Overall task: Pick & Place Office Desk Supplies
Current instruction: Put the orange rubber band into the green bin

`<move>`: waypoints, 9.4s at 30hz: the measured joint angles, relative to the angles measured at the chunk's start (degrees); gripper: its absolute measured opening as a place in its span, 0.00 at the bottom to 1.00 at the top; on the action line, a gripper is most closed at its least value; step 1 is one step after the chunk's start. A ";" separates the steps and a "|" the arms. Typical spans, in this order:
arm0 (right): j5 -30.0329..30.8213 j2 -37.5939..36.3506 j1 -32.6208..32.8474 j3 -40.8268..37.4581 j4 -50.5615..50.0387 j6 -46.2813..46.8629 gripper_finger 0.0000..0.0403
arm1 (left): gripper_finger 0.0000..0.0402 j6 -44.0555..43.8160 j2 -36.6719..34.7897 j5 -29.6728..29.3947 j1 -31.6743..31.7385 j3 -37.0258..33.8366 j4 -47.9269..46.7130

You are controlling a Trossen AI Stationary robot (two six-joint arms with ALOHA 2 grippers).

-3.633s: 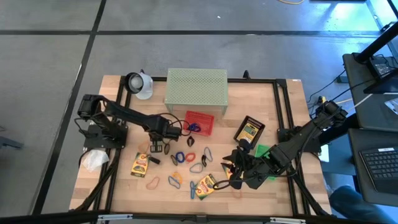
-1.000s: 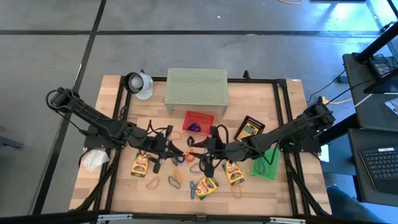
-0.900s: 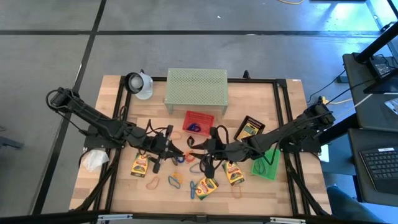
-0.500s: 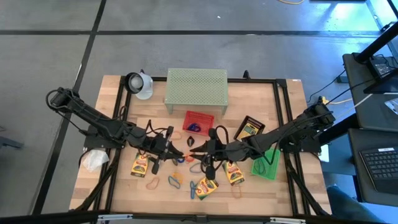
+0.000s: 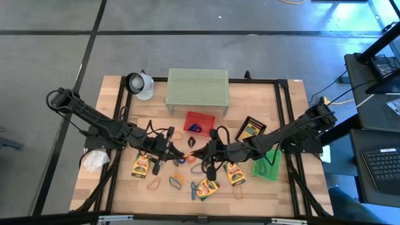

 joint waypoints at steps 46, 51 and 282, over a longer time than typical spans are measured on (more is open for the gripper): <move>-4.85 -17.44 22.97 -3.85 -89.18 76.18 0.00 | 0.15 -25.07 -14.71 -14.63 -1.62 0.07 -48.12; -7.02 -17.42 27.31 -11.21 -83.72 85.61 0.00 | 0.16 -25.33 -14.70 -16.30 -1.62 0.04 -49.70; -24.90 -5.38 9.53 -17.12 -79.52 65.04 0.00 | 0.15 -6.71 -5.27 -6.64 14.81 0.04 -34.06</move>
